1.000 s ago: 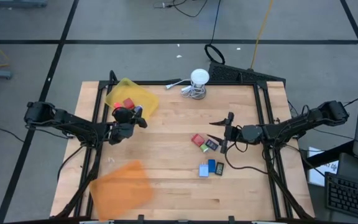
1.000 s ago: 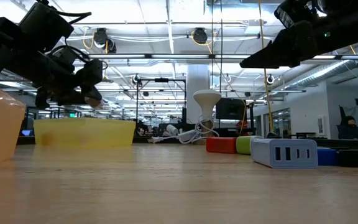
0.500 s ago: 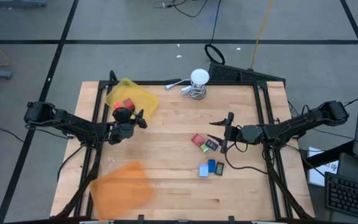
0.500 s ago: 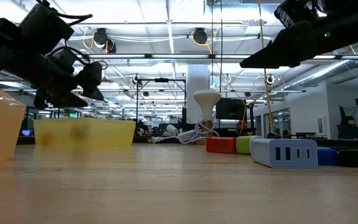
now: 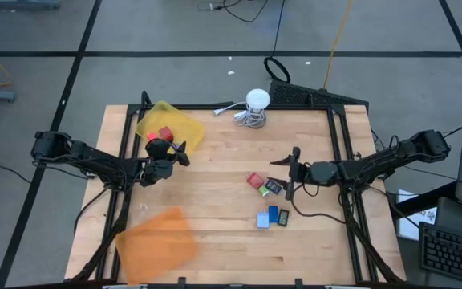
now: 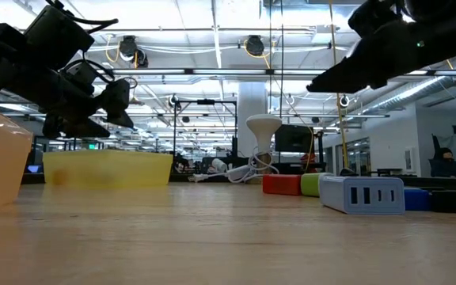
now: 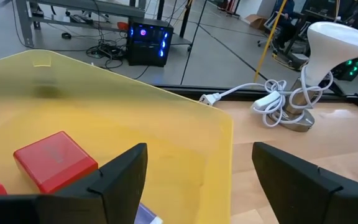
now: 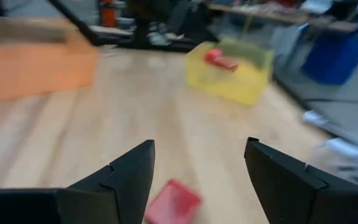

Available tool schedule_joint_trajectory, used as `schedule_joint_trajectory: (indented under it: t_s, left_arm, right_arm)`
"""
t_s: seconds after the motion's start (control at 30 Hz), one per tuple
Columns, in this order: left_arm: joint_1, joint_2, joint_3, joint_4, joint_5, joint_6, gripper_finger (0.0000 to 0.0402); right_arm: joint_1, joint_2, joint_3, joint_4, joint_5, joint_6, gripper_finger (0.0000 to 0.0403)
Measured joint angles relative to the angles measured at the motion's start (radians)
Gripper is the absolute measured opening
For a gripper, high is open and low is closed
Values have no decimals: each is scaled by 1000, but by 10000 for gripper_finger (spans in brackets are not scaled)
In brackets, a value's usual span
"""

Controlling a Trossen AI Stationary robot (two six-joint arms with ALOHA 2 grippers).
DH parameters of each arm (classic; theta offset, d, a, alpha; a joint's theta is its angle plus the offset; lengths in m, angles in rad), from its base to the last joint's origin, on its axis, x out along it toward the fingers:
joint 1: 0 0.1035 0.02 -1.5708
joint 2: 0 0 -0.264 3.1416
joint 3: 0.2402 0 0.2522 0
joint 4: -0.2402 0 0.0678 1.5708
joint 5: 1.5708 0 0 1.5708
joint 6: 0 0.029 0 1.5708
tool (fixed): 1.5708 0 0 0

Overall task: Pick & Place Office items
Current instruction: Put the green charger adapter into the yellow bin

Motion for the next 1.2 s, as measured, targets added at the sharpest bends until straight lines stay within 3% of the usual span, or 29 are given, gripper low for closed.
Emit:
schedule_joint_trajectory:
  t_s: [0.2,0.53,0.83,1.2]
  left_arm:
    - [0,0,0,4,0,-9,294]
    - [18,0,0,23,9,-5,294]
    - [19,0,0,19,44,3,294]
    - [19,0,0,18,46,-2,294]
  right_arm:
    - [5,54,49,-198,-105,170,240]
    - [18,362,258,-468,-168,362,240]
    - [18,546,405,-625,-180,342,240]
    - [-5,561,405,-653,-172,217,240]
